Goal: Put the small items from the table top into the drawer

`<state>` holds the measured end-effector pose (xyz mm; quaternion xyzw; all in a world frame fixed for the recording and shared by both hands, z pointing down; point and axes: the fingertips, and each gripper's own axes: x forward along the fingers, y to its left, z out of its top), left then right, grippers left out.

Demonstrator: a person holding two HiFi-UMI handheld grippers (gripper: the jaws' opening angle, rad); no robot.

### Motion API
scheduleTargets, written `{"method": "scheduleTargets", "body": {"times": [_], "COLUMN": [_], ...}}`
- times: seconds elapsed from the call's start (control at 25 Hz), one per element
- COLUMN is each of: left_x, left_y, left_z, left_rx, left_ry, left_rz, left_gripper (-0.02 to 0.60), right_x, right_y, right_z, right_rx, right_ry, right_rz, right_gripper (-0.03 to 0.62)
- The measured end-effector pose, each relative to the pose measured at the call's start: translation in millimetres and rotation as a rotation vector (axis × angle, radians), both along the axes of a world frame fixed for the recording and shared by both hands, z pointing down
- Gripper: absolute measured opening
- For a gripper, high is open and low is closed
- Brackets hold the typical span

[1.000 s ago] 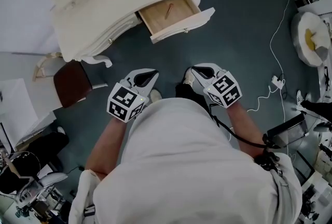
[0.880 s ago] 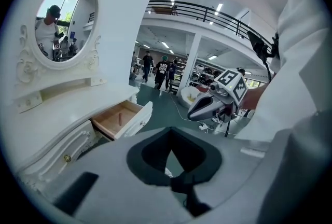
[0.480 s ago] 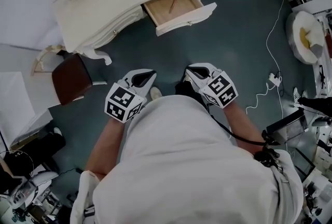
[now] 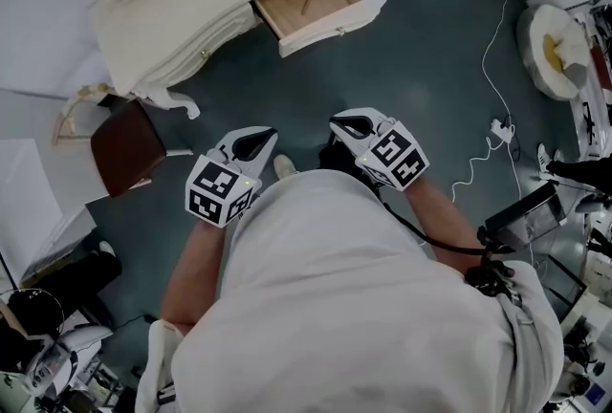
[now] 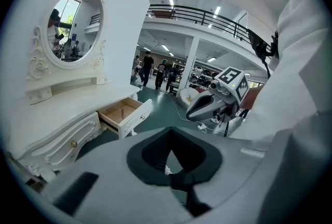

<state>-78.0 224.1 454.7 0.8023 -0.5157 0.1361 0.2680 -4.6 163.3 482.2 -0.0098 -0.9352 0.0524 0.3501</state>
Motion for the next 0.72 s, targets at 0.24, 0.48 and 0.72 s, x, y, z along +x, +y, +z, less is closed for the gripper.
{"method": "scheduleTargets", "body": {"times": [0.24,0.48,0.72], "left_x": [-1.5,10.1,7.9], "left_y": [-3.4,-13.9,-13.2], "left_z": [3.8,4.7,5.0], "left_rx": [-0.013,-0.027,-0.036], "left_ry": [0.002,0.005,0.007], "left_rz": [-0.012,-0.003,0.002], "left_gripper": [0.002,0.002,0.002], "right_x": [-4.6,5.3,1.2], "right_y": [-4.8,-13.7,-11.4], "right_z": [4.2,3.7,3.2], "right_rx": [-0.004,-0.012,-0.015], "right_ry": [0.003,0.003,0.006], "right_rz": [-0.019,-0.018,-0.021], "right_gripper": [0.001,0.0,0.0]}}
